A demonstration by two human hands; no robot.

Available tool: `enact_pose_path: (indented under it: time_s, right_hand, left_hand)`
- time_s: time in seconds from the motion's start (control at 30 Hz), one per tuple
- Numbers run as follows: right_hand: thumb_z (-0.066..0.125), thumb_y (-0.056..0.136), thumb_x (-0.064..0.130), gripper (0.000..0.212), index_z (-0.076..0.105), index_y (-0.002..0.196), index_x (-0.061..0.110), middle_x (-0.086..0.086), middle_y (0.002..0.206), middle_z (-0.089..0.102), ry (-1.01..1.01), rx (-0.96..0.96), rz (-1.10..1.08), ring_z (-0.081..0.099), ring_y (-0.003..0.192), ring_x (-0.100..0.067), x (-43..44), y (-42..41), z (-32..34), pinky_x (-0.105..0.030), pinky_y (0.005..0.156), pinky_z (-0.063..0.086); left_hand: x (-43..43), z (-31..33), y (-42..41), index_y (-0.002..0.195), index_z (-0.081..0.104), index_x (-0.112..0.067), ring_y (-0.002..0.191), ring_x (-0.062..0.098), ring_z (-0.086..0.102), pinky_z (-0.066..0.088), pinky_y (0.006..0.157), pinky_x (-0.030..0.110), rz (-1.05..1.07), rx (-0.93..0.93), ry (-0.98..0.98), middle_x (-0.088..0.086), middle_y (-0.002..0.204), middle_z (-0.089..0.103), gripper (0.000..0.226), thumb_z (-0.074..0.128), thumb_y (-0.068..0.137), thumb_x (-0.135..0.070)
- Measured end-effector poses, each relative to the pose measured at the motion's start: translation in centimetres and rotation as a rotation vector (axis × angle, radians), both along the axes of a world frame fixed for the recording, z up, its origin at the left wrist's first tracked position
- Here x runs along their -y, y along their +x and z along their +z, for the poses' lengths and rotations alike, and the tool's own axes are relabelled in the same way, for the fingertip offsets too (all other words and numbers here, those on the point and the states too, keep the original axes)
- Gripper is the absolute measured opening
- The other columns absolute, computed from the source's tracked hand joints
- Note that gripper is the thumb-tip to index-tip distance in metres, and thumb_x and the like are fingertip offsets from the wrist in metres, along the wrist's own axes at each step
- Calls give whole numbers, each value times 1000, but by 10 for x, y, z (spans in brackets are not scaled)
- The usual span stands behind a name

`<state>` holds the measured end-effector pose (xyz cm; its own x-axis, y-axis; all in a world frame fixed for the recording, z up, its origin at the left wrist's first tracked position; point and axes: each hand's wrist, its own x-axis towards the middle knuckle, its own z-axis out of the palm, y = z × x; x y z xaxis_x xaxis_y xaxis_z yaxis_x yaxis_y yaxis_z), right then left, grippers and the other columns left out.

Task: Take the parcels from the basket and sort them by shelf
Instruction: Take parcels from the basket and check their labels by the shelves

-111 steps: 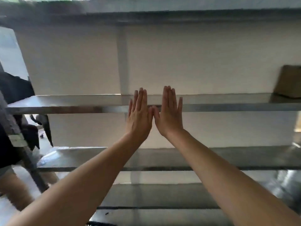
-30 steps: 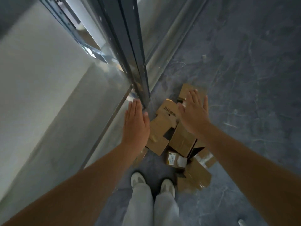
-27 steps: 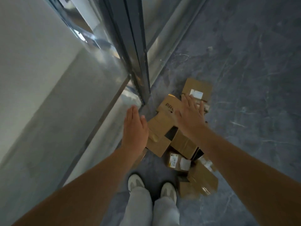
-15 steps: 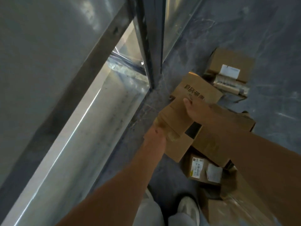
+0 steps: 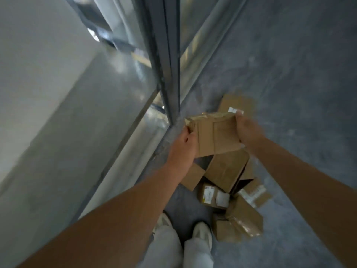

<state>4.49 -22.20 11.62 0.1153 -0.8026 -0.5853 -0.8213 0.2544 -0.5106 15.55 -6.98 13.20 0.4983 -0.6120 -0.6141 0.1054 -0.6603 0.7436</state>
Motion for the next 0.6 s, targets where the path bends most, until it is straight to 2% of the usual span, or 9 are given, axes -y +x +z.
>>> enact_pose_path:
  time_s: [0.1, 0.17, 0.23, 0.3, 0.37, 0.43, 0.5, 0.53, 0.6]
  right_hand:
    - [25, 102, 54, 75, 55, 128, -9, -30, 130, 56, -78, 30, -42, 54, 120, -44, 25, -12, 131, -52, 106, 40]
    - [31, 101, 55, 74, 59, 122, -9, -30, 125, 59, -138, 93, -99, 56, 116, -45, 35, -19, 222, -55, 103, 42]
    - [37, 99, 57, 70, 64, 113, -5, -29, 120, 62, -189, 199, -120, 58, 112, -43, 39, -24, 306, -56, 100, 45]
    - [42, 94, 61, 64, 67, 89, 3, -25, 107, 67, -246, 284, -122, 63, 102, -40, 40, -28, 383, -58, 95, 49]
    - [44, 93, 61, 60, 62, 71, 8, -25, 98, 69, -287, 358, -110, 66, 95, -41, 40, -32, 450, -60, 90, 51]
    - [45, 95, 57, 56, 64, 74, 9, -28, 98, 68, -309, 445, -78, 65, 95, -43, 36, -35, 512, -61, 89, 51]
    - [47, 96, 53, 54, 69, 90, 5, -28, 104, 68, -328, 539, -44, 65, 100, -42, 31, -39, 567, -59, 93, 50]
    - [47, 96, 53, 56, 70, 99, 2, -26, 107, 68, -340, 577, -24, 65, 102, -41, 28, -42, 590, -58, 95, 49]
    - [49, 93, 57, 54, 71, 99, 7, -19, 105, 69, -339, 642, 16, 66, 101, -36, 15, -52, 631, -55, 96, 50]
  left_hand:
    - [34, 118, 2, 135, 54, -32, 99, 8, 51, 36, 83, 27, -9, 37, -126, -19, 96, 57, 37, 39, 101, -35]
    - [50, 200, 5, 139, 51, -36, 102, 7, 51, 37, 87, 26, -48, 88, -208, -14, 108, 59, 40, 40, 100, -36]
    - [59, 278, 10, 135, 54, -36, 98, 4, 54, 39, 84, 24, -58, 143, -287, -15, 104, 61, 38, 42, 100, -37]
    - [65, 351, 15, 129, 60, -32, 83, -7, 53, 39, 75, 20, -42, 192, -363, -24, 88, 58, 34, 43, 100, -35]
    - [67, 420, 15, 127, 62, -32, 78, -13, 51, 39, 75, 18, -12, 239, -433, -27, 86, 56, 32, 43, 101, -32]
    - [64, 481, 10, 126, 59, -37, 76, -17, 51, 37, 73, 13, 11, 303, -495, -28, 89, 55, 30, 43, 102, -31]
    - [54, 534, 1, 134, 56, -33, 93, -9, 54, 36, 73, 5, 48, 364, -544, -20, 106, 60, 35, 42, 103, -32]
    - [47, 557, -4, 137, 55, -28, 105, 1, 56, 40, 81, 7, 78, 377, -565, -11, 117, 61, 37, 42, 103, -32]
    - [30, 597, -18, 134, 57, -22, 118, 18, 57, 46, 100, 28, 139, 385, -615, 0, 124, 61, 36, 41, 103, -32]
